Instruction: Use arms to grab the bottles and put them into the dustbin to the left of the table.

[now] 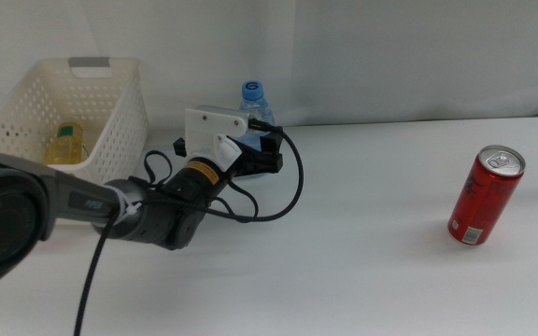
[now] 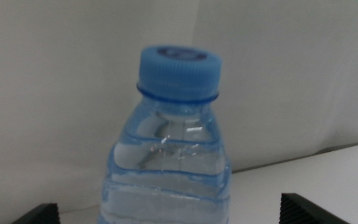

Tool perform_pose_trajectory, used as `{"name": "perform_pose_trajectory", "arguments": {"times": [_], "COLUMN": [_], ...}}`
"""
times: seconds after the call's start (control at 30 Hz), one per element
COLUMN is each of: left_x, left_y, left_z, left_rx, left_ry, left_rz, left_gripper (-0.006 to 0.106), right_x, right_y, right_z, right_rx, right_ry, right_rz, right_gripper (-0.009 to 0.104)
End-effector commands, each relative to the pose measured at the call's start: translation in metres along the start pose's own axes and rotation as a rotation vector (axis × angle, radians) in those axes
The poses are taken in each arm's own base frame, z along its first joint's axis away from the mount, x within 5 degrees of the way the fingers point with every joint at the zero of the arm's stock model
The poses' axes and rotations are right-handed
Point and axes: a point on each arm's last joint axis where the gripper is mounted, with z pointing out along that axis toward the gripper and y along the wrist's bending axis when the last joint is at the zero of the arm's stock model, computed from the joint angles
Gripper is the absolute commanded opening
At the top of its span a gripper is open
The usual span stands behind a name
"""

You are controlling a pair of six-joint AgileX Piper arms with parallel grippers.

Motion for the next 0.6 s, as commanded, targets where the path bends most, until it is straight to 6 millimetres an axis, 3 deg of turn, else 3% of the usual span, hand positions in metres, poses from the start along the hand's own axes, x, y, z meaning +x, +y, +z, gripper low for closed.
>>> {"name": "perform_pose_trajectory", "arguments": {"times": [0.0, 0.4, 0.57], "left_x": [0.004, 0.014, 0.016], "left_y": [-0.001, 0.0, 0.001], "left_z": [0.009, 0.036, 0.037], "left_rx": [0.002, -0.009, -0.018], "left_ry": [0.019, 0.075, 0.117], "left_rz": [-0.018, -0.067, -0.06], "left_gripper": [0.093, 0.093, 0.081], "right_x": [0.012, 0.012, 0.012], "right_y": [-0.001, -0.001, -0.001], "right_z": [0.0, 0.0, 0.0], "right_rx": [-0.001, -0.001, -0.001], "right_ry": [0.029, 0.029, 0.029], "right_rz": [-0.008, -0.008, -0.008], "right_gripper": [0.103, 0.103, 0.103]}}
